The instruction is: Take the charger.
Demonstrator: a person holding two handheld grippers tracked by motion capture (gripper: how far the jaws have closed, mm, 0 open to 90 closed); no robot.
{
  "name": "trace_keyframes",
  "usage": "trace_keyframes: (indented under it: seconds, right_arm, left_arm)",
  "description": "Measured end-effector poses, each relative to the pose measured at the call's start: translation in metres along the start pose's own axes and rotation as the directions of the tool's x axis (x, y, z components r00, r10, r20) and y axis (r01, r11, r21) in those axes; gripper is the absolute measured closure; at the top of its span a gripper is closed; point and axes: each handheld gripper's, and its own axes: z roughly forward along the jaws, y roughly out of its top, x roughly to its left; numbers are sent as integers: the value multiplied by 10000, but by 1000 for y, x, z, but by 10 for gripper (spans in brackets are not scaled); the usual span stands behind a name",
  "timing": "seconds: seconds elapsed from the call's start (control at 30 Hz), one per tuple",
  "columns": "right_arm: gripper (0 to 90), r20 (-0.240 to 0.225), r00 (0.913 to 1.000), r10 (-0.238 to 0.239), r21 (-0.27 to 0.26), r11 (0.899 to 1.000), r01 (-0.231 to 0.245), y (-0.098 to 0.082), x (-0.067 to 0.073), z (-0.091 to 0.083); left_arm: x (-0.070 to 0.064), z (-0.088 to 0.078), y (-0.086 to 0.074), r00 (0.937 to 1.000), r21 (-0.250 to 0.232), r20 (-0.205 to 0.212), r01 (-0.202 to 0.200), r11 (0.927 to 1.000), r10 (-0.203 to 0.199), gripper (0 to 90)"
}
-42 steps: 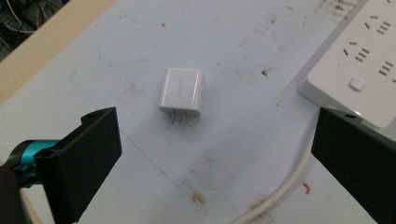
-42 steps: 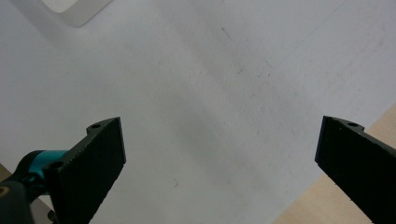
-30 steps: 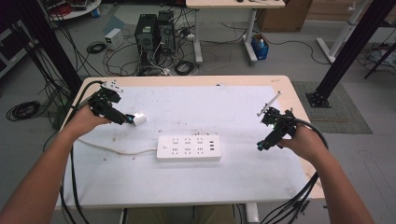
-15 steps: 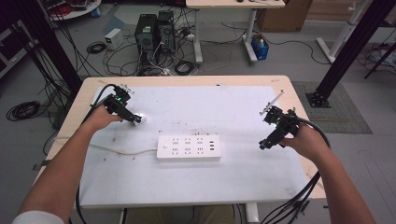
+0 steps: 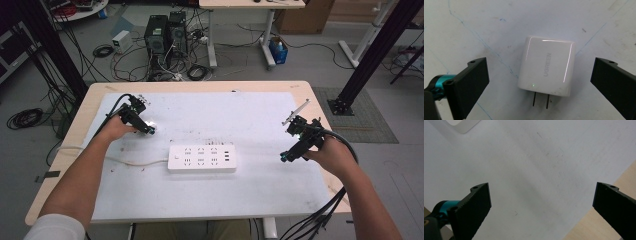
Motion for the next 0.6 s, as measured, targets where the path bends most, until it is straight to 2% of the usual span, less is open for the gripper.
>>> trace_keyframes:
  seconds: [0.07,0.17,0.2,0.27,0.33,0.37,0.4,0.43,0.5,0.6]
  right_arm:
    - [10,-66,10000,15,26,10000,-14,-1,0,1]
    - [10,-58,10000,-50,53,10000,51,-2,1,2]
    - [11,-6,10000,-47,85,10000,47,-2,1,3]
    - [11,48,9999,-127,167,9998,126,-3,2,3]
    - [11,75,9998,-158,153,9998,157,-2,3,3]
    - [11,64,9997,-225,185,9996,223,-2,3,3]
    - [11,39,9997,-238,209,9995,237,-2,4,2]
    - [11,55,9994,-352,246,9991,350,-2,3,2]
    - [11,119,9989,-459,393,9982,454,-1,5,2]
    - [11,156,9984,-549,407,9977,542,0,5,1]
  left_arm:
    - [0,4,0,9998,97,-140,-169,9998,170,49]
    - [0,7,1,9997,42,-176,-137,9999,137,65]
    - [0,11,1,9995,56,-311,-51,10000,53,65]
    - [-1,15,0,9997,197,-218,-117,9997,121,66]
    - [0,15,1,9996,218,-70,-266,9994,267,94]
    - [1,15,0,9998,179,65,-208,9996,207,97]
    - [2,14,-1,9991,141,333,-275,9995,270,132]
    - [2,14,-1,9986,69,470,-241,9997,237,178]
    - [2,13,-1,9969,44,653,-445,9990,441,228]
    - [2,12,-2,9949,-15,961,-305,9995,305,308]
